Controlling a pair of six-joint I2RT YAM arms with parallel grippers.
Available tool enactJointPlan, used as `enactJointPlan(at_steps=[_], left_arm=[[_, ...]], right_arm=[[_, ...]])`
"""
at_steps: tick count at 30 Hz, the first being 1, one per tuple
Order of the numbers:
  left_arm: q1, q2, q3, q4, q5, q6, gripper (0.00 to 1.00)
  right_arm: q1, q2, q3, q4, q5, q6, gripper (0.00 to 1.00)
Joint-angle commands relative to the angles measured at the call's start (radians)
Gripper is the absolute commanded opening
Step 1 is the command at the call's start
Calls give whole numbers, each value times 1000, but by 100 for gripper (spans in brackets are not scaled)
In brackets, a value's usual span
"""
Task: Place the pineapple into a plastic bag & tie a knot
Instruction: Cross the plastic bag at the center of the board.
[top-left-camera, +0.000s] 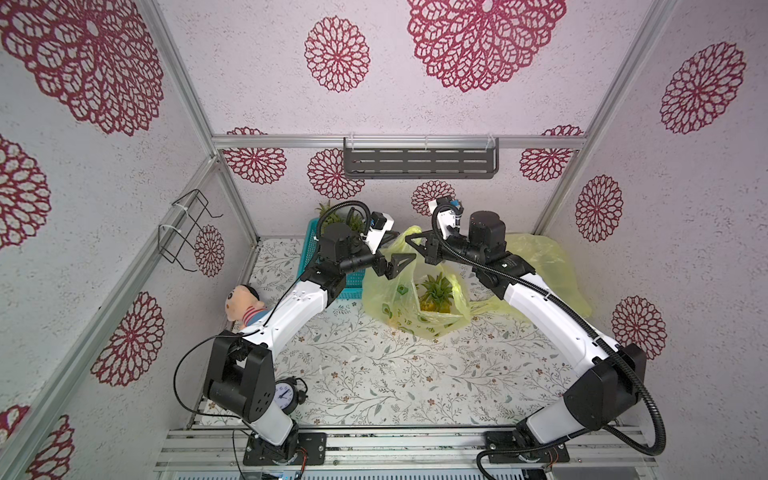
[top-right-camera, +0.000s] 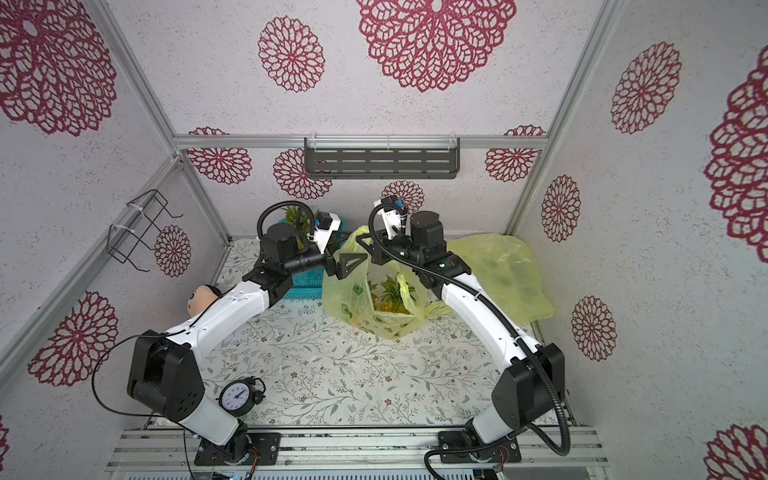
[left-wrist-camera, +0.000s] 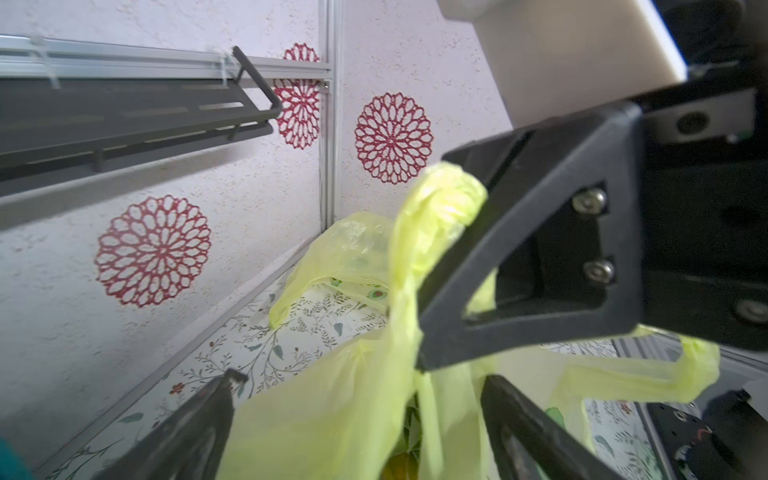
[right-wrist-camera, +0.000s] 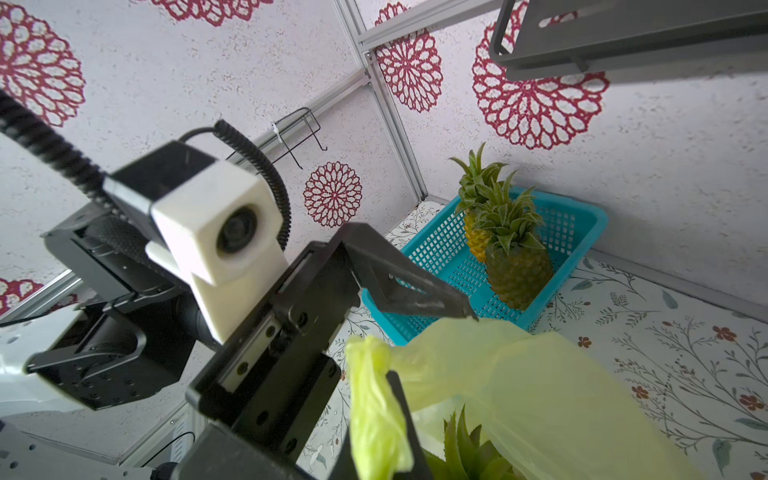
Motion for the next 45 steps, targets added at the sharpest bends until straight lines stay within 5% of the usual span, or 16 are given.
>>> enactJointPlan(at_steps=[1, 5, 9, 14, 18, 28, 38, 45], left_arm=[[-12, 16, 6, 58, 92, -15, 94], [-33, 34, 16, 39, 25, -9, 82], [-53, 51, 45, -30, -146, 35, 42], [-53, 54, 71, -103, -192, 61, 0], [-55, 49, 65, -114, -184, 73, 0], [-57, 49, 77, -150, -161, 89, 0], [-63, 49, 77, -154, -163, 105, 0], [-65, 59, 89, -171, -161, 105, 0]], right_arm=[[-6, -14, 57, -14, 48, 28, 4], [-6, 1, 77, -25, 58, 53, 5], [-8, 0, 94, -53, 57, 71, 9], [-54, -28, 136, -209, 59, 102, 34], [-83, -75, 121, -285, 76, 88, 55], [-95, 14, 274, -436, -30, -29, 59], [-93, 121, 366, -424, -91, -38, 56], [-94, 143, 349, -351, -131, -22, 32]])
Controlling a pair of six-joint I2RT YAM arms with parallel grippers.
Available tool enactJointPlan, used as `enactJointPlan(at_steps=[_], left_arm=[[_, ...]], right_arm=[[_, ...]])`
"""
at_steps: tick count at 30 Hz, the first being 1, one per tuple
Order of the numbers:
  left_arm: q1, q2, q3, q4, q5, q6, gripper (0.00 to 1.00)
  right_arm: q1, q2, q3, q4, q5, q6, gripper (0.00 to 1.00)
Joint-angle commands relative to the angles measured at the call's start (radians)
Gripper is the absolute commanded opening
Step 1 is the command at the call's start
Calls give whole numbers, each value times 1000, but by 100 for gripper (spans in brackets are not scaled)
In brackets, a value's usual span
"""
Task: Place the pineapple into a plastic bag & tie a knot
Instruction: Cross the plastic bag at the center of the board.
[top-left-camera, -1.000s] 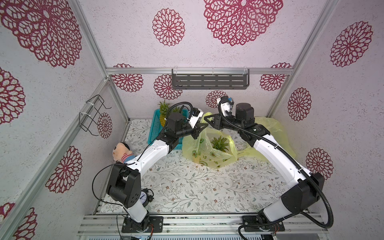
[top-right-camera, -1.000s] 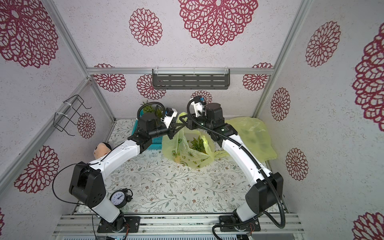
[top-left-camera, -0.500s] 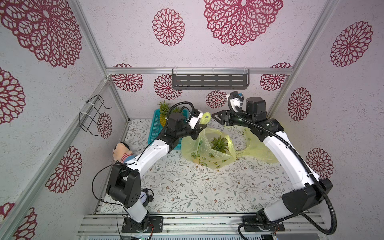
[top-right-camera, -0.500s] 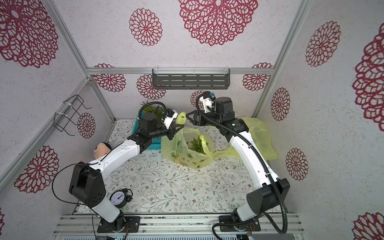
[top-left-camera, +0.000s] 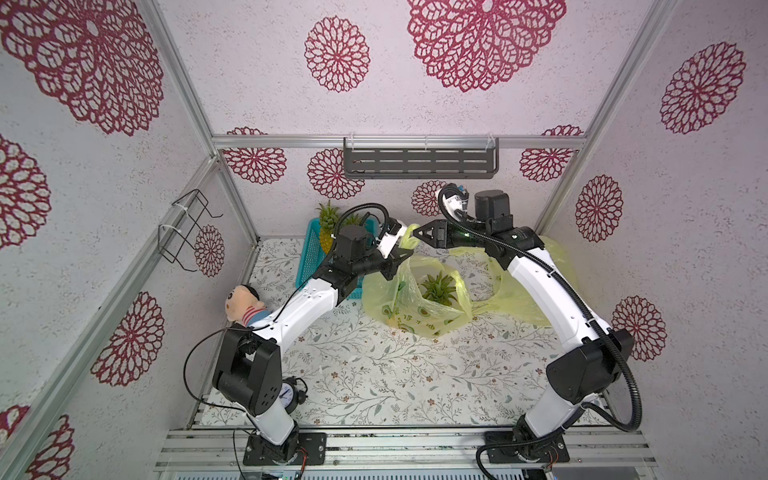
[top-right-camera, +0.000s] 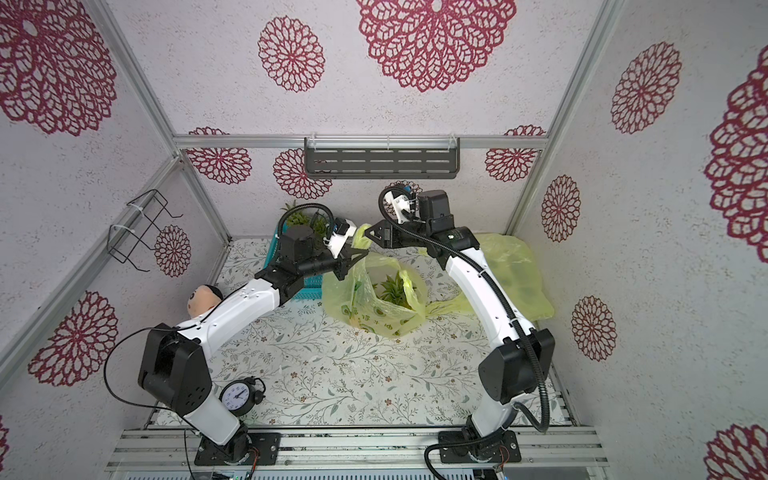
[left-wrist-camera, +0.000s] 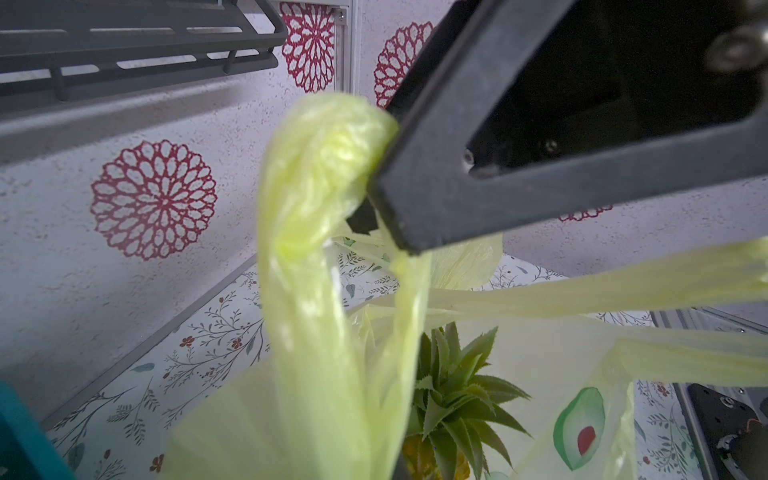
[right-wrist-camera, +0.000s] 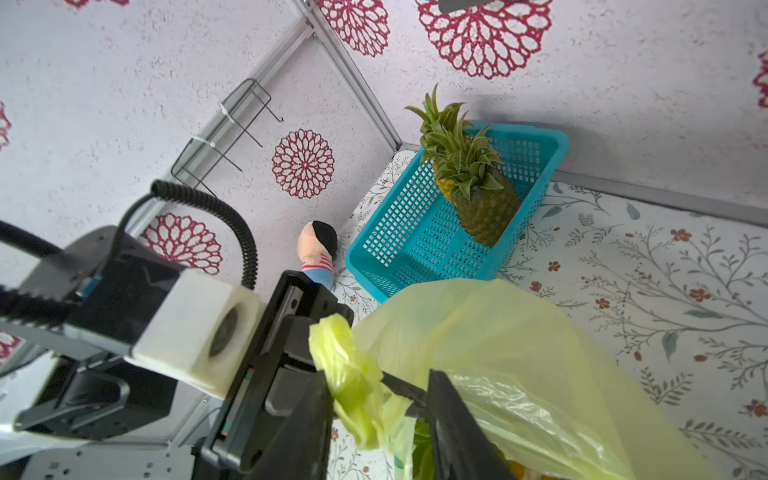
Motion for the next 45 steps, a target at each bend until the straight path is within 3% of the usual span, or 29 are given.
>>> enactJointPlan(at_steps=[1, 8, 11, 12, 13, 14, 16, 20, 23, 28, 36, 41, 45], left_arm=[[-5, 7, 26, -11, 11, 27, 0], [-5, 3, 27, -37, 23, 40, 0], [-5, 1, 29, -38, 22, 38, 0], [-5, -3, 29, -40, 20, 34, 2], [-5, -9, 27, -45, 21, 32, 16], [-5, -21, 22, -55, 19, 36, 36], [-9, -60, -7, -61, -15, 48, 59], [-20, -165, -104, -63, -111, 63, 81], [-39, -235, -148, -95, -143, 58, 90], [-124, -286, -131, -217, -158, 92, 96], [-256, -238, -16, -272, -119, 152, 98], [-293, -191, 29, -242, -164, 206, 99], [-294, -142, 71, -237, -128, 222, 99]], right_arm=[[0, -22, 12, 79, -39, -1, 31], [-10, -48, -41, 159, -90, 25, 28], [-9, -47, -41, 161, -107, 25, 0], [-11, -52, -46, 158, -87, 20, 0], [-13, -61, -54, 158, -59, 19, 0], [-19, -73, -71, 162, -28, 18, 0], [-39, -101, -108, 183, -8, 32, 0], [-72, -152, -186, 223, 1, 44, 0], [-90, -162, -212, 229, -4, 48, 0], [-105, -161, -227, 234, 2, 54, 0], [-107, -155, -232, 242, 2, 64, 0], [-107, -156, -233, 244, 1, 68, 0], [-107, -155, -235, 249, 1, 71, 0]])
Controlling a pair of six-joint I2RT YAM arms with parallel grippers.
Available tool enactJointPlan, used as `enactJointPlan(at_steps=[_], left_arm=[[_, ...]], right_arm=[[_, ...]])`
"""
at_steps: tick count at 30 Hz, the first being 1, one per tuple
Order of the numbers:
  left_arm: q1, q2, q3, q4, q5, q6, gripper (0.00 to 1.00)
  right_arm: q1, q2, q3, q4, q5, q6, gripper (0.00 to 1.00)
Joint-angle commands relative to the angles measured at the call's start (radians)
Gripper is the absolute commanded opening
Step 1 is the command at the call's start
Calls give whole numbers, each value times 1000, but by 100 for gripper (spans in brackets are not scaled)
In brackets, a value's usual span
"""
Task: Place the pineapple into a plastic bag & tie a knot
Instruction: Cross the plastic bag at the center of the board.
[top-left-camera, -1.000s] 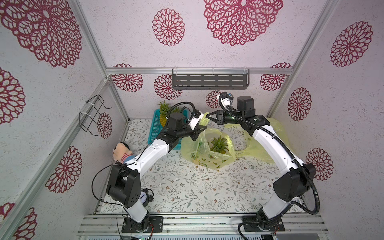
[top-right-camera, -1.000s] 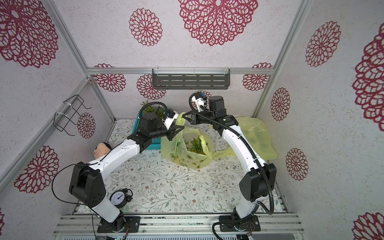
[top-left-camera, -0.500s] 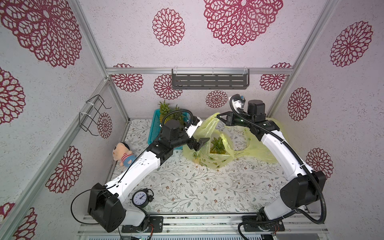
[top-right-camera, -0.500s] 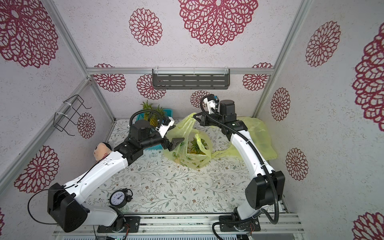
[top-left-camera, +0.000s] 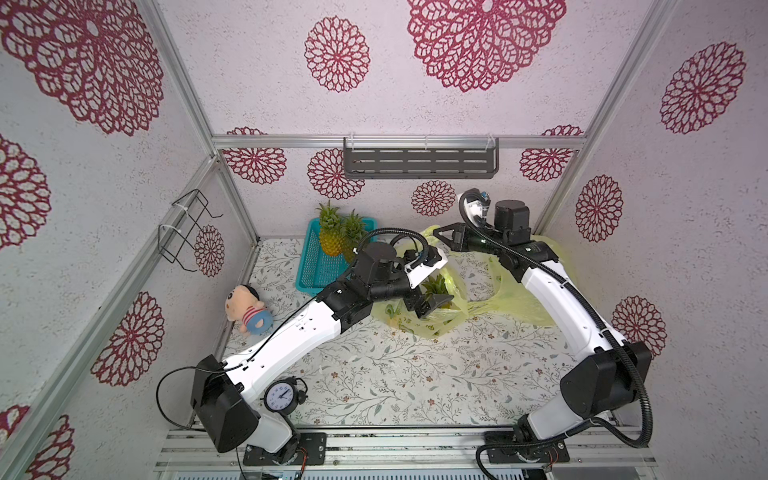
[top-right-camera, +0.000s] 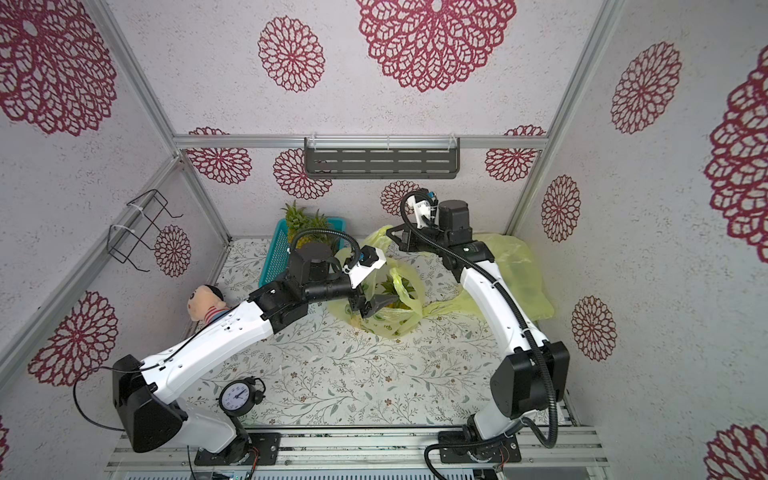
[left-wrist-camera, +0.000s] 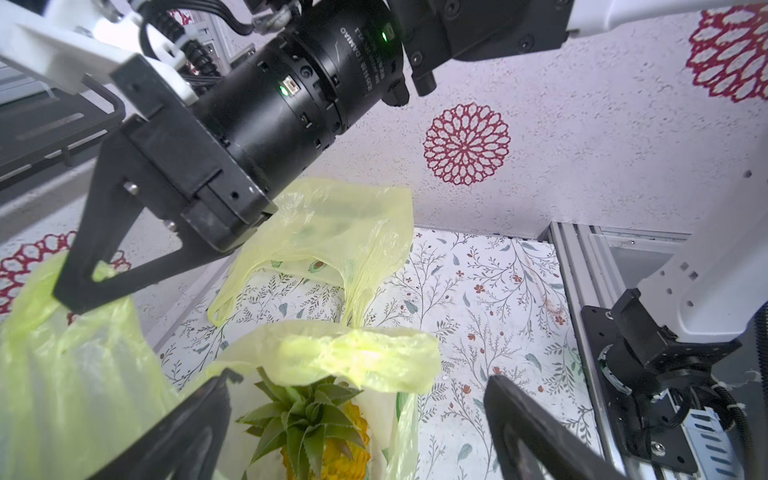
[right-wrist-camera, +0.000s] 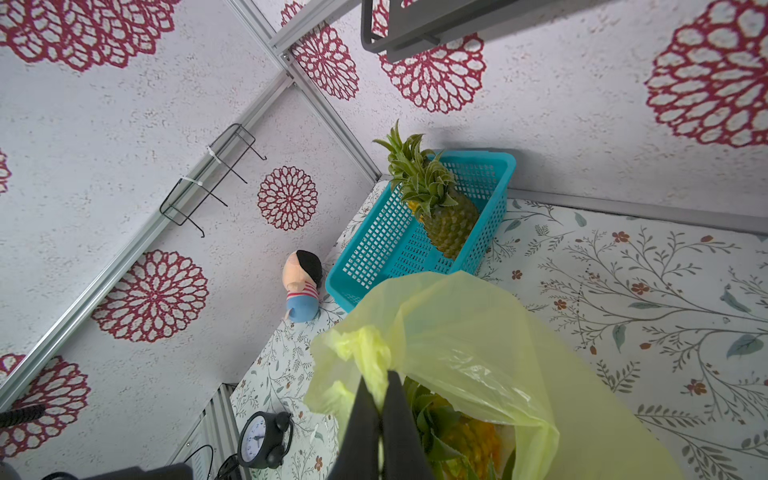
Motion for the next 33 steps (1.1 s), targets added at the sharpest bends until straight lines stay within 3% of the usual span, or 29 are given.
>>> enactJointPlan(at_steps=[1, 4, 7, 9, 13, 19, 25, 30, 33], left_arm=[[-4, 40, 42, 15, 21, 50, 99], [-4, 78, 71, 14, 19, 57, 99], [-4, 109, 98, 15, 7, 60, 90], [-3, 124, 110, 10, -1, 69, 76], [3, 139, 117, -1, -18, 67, 34], [19, 118, 102, 16, 19, 37, 0], [87, 81, 33, 123, 47, -118, 0], [167, 62, -21, 249, 144, -320, 0], [181, 56, -38, 282, 143, -364, 0]], right_arm=[[-5, -34, 4, 45, 2, 13, 0], [-6, -33, 2, 48, 0, 17, 0], [-6, -33, 2, 51, -2, 19, 0], [-5, -33, 2, 52, -2, 20, 0], [-7, -34, 2, 51, 0, 18, 0], [-18, -40, 1, 47, 7, 15, 0], [-41, -76, -20, 48, 10, 19, 0], [-43, -136, -80, 38, 15, 18, 0], [-40, -187, -134, 31, 15, 19, 0]])
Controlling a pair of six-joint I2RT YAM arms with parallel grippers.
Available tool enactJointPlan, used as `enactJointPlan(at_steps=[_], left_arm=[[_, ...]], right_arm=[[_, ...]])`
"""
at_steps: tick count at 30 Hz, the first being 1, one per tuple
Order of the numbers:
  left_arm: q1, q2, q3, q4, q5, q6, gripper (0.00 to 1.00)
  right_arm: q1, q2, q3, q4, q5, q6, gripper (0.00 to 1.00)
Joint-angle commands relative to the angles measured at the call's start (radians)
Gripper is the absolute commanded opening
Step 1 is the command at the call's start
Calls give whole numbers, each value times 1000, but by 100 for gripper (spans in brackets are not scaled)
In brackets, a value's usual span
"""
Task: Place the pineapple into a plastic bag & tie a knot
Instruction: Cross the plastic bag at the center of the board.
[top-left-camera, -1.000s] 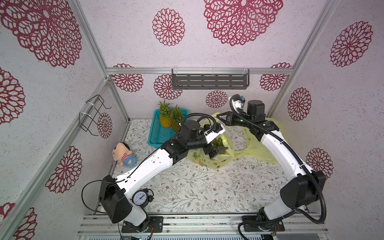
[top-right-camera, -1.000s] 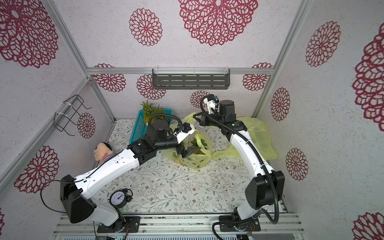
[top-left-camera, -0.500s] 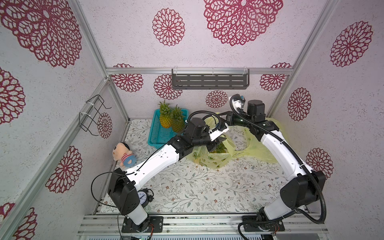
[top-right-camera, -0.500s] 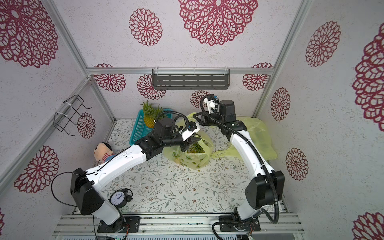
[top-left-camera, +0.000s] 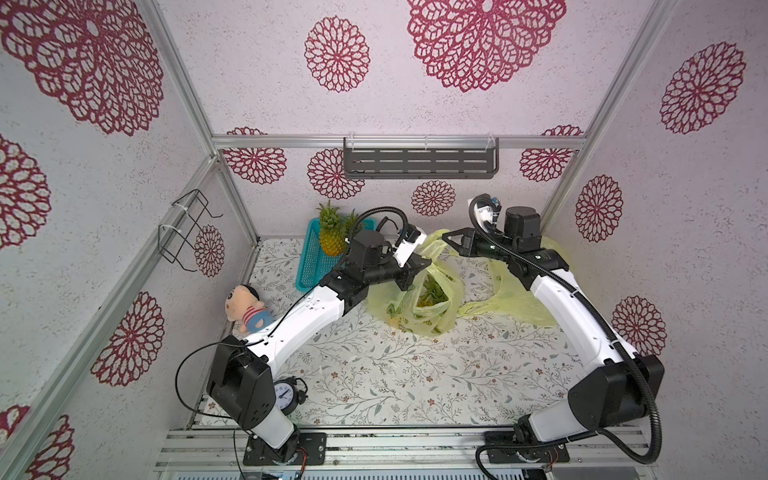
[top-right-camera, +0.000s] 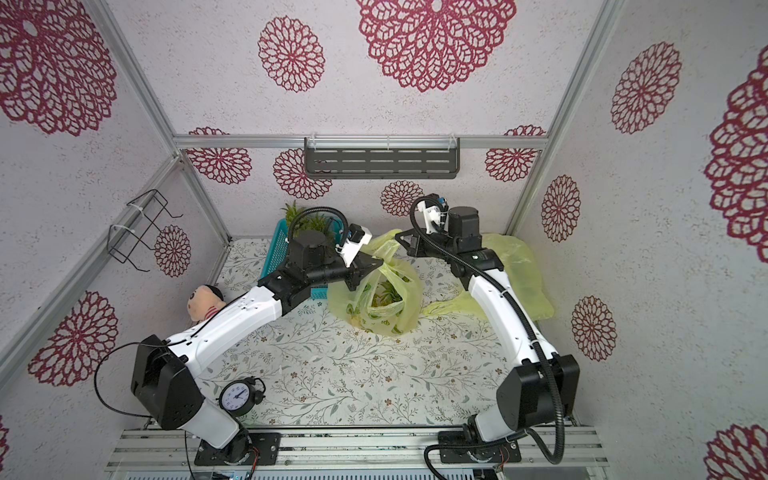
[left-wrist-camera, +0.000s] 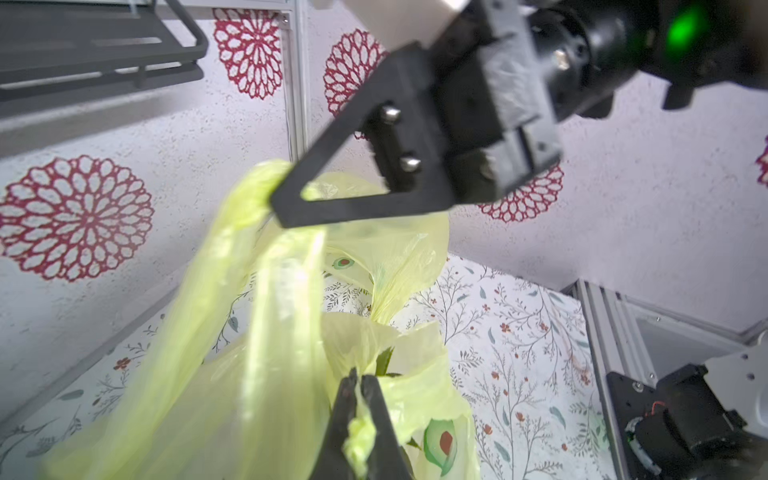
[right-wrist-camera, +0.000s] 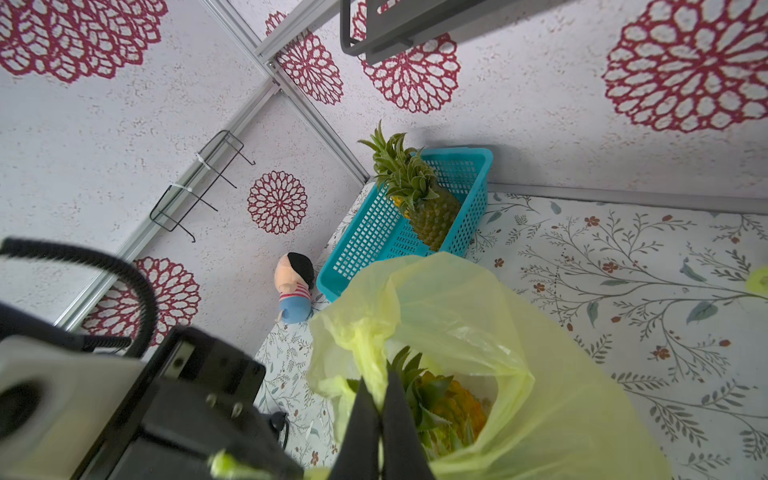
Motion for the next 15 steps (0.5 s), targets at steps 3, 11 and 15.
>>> enactJointPlan(at_steps=[3, 11, 15], left_arm=[[13, -41, -17, 107, 34, -127, 0], [24, -13, -11, 148, 3, -196, 0], [26, -5, -9, 151, -3, -204, 0]], right_arm=[[12, -139, -80, 25, 11, 24, 0], [161, -254, -230, 48, 117, 62, 0], [249, -247, -279, 52, 191, 49, 0]])
